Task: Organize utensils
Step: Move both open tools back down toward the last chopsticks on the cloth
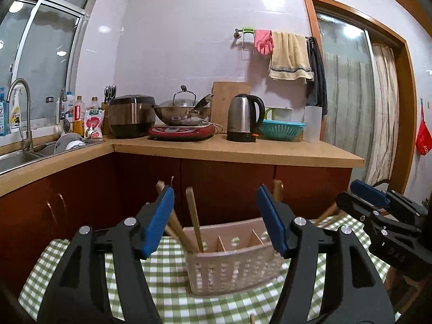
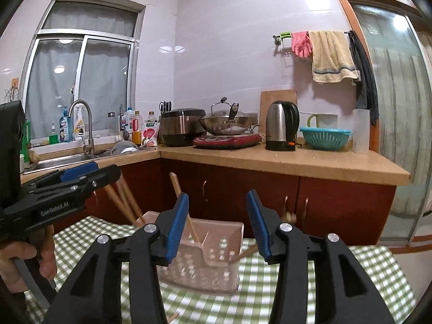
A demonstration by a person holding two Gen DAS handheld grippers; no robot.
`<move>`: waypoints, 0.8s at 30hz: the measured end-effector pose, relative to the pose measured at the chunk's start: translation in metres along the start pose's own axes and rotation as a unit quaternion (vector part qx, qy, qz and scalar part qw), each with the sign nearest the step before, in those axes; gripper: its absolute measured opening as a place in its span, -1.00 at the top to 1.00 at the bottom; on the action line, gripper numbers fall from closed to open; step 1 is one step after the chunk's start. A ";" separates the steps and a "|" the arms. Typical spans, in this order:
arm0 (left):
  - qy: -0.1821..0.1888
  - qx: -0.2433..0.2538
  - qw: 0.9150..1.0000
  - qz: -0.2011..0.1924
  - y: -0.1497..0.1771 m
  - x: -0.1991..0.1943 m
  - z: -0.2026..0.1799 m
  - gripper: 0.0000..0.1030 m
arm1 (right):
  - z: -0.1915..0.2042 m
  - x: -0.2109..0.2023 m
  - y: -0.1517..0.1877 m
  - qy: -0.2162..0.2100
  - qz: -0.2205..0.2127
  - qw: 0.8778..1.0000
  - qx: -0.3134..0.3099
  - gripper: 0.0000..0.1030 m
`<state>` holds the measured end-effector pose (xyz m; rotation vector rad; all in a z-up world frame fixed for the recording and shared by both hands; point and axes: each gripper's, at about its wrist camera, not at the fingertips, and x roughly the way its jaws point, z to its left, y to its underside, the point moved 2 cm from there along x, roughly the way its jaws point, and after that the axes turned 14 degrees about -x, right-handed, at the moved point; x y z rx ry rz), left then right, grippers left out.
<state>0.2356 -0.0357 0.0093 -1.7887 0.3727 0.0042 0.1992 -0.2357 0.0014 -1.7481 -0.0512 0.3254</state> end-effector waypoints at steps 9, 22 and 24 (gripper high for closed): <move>-0.030 -0.005 1.000 0.010 0.043 -0.066 0.012 -0.21 | 0.032 -0.053 0.047 -0.003 0.033 0.999 0.016 0.12; -0.095 -0.037 0.993 0.052 0.111 -0.133 0.046 -0.21 | 0.081 -0.104 0.116 -0.028 0.100 0.994 0.019 0.12; -0.098 -0.038 0.993 0.058 0.118 -0.139 0.048 -0.21 | 0.086 -0.108 0.124 -0.030 0.108 0.994 0.016 0.12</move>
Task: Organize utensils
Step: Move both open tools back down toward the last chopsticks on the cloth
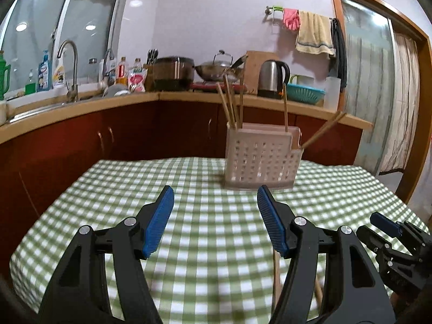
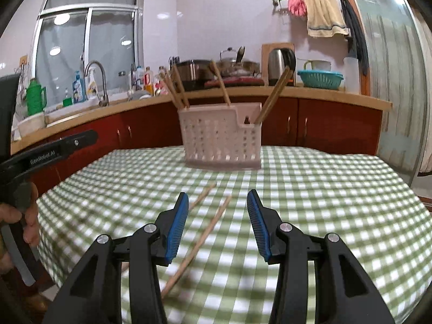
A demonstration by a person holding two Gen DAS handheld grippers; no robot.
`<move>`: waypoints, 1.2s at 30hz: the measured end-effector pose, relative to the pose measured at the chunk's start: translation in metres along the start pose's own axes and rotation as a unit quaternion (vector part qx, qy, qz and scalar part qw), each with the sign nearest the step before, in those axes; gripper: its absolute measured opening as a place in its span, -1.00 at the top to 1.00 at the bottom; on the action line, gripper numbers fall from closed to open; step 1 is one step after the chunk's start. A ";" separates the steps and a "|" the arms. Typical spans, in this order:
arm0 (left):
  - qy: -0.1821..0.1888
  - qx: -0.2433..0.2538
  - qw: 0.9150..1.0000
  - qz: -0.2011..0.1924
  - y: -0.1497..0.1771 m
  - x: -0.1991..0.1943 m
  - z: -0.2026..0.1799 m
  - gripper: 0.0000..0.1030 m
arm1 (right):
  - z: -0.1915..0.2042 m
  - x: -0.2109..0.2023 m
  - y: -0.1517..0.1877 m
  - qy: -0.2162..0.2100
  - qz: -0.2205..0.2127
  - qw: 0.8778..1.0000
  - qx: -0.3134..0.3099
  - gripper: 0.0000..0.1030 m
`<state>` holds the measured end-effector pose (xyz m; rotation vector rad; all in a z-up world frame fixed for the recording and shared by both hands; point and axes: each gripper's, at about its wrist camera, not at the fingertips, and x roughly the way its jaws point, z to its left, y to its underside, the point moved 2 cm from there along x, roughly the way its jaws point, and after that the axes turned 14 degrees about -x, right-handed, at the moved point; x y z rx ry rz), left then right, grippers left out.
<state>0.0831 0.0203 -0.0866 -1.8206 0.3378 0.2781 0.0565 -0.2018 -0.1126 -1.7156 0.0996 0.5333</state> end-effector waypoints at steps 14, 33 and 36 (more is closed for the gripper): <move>-0.018 -0.003 0.999 0.035 0.040 -0.021 0.017 -0.21 | 0.038 -0.002 0.035 -0.042 0.040 0.998 -0.014 0.12; -0.018 -0.006 0.998 0.058 0.053 -0.013 0.017 -0.21 | 0.029 0.023 0.064 -0.051 0.122 0.991 0.005 0.71; -0.018 -0.006 0.998 0.060 0.055 -0.012 0.017 -0.21 | 0.023 0.024 0.063 -0.045 0.123 0.991 0.009 0.76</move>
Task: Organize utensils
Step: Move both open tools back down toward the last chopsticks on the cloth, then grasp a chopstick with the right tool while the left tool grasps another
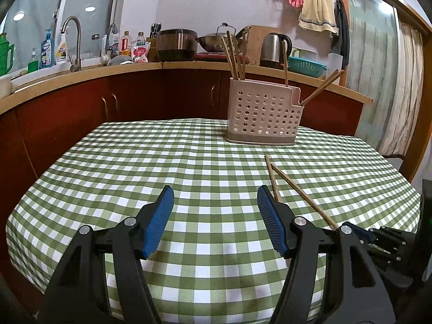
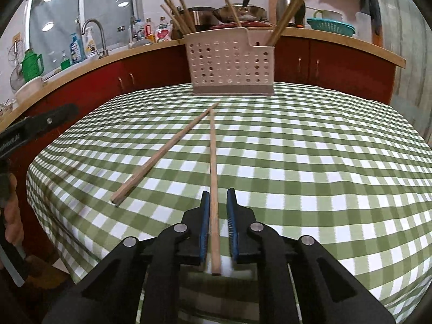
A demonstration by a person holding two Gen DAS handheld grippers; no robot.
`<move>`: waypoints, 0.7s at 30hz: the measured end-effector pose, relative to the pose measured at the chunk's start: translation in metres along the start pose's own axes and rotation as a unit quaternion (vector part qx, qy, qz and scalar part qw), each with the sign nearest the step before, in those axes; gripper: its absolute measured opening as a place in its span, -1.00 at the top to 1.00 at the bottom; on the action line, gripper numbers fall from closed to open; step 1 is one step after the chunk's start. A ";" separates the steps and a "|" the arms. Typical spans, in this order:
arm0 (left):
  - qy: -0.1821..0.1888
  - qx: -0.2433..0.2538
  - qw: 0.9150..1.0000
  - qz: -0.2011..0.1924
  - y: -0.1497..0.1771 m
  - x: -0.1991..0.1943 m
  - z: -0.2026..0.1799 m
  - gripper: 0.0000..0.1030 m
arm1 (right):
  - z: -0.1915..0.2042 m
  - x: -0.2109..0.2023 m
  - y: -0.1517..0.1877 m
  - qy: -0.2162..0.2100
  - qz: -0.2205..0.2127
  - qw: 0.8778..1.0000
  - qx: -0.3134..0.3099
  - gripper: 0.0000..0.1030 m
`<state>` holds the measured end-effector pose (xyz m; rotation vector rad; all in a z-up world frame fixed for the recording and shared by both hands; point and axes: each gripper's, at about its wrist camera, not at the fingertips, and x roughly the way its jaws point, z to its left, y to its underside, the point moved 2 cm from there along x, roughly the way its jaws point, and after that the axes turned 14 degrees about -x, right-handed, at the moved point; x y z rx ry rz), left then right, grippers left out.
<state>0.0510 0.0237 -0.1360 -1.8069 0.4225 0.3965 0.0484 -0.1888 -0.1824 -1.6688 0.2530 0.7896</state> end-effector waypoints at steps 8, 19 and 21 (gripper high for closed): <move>0.002 0.002 1.000 0.003 0.002 0.001 -0.002 -0.21 | -0.012 -0.001 0.002 0.012 0.001 1.000 0.009 0.86; 0.015 0.017 0.999 0.025 0.015 0.010 -0.023 -0.21 | -0.055 -0.004 0.008 0.058 -0.006 0.998 0.038 0.87; 0.018 0.021 0.999 0.031 0.019 0.012 -0.028 -0.21 | -0.065 -0.004 0.010 0.063 -0.007 0.997 0.047 0.87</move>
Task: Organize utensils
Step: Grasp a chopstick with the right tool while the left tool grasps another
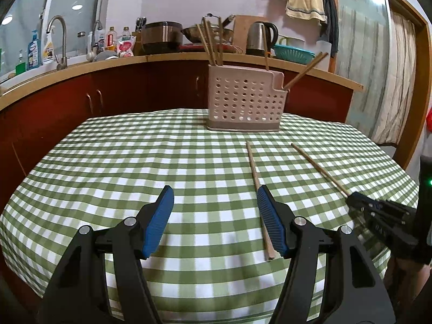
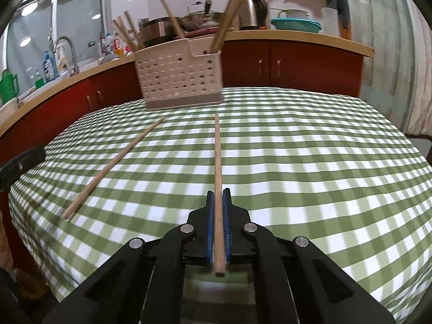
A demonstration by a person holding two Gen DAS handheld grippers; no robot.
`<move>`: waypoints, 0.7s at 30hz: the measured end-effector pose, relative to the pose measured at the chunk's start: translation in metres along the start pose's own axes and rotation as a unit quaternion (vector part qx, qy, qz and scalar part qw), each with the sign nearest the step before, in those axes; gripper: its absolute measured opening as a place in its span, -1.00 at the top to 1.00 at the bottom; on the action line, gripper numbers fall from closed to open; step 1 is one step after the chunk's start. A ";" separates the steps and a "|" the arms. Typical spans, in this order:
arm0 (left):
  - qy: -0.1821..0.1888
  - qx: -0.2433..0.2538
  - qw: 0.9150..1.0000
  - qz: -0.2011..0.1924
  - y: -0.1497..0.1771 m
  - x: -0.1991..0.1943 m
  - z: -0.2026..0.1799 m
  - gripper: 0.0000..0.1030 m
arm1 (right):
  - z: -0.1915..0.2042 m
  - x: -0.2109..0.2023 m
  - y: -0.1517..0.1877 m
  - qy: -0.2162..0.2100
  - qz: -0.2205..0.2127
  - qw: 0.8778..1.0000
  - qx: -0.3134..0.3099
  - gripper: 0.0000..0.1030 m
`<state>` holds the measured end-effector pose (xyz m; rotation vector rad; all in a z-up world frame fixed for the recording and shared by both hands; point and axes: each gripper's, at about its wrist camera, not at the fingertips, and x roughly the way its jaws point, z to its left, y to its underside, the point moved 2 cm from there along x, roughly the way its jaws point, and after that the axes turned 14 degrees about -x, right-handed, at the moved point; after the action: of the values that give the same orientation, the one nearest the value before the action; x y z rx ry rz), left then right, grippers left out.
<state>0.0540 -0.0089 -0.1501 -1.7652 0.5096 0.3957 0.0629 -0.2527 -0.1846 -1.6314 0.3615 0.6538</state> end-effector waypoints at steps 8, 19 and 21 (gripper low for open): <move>0.013 0.015 0.999 0.041 0.022 0.020 -0.021 -0.21 | -0.015 0.000 0.004 -0.004 -0.003 1.000 0.012 0.86; 0.009 0.040 0.996 0.079 0.047 0.040 -0.028 0.15 | -0.016 -0.008 0.011 -0.029 -0.021 0.999 0.007 0.49; 0.011 0.047 0.996 0.076 0.048 0.040 -0.028 0.21 | -0.017 -0.010 0.012 -0.033 -0.024 0.999 0.008 0.47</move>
<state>0.0621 -0.0515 -0.2029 -1.6472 0.6708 0.4521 0.0517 -0.2725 -0.1875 -1.5954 0.2777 0.6644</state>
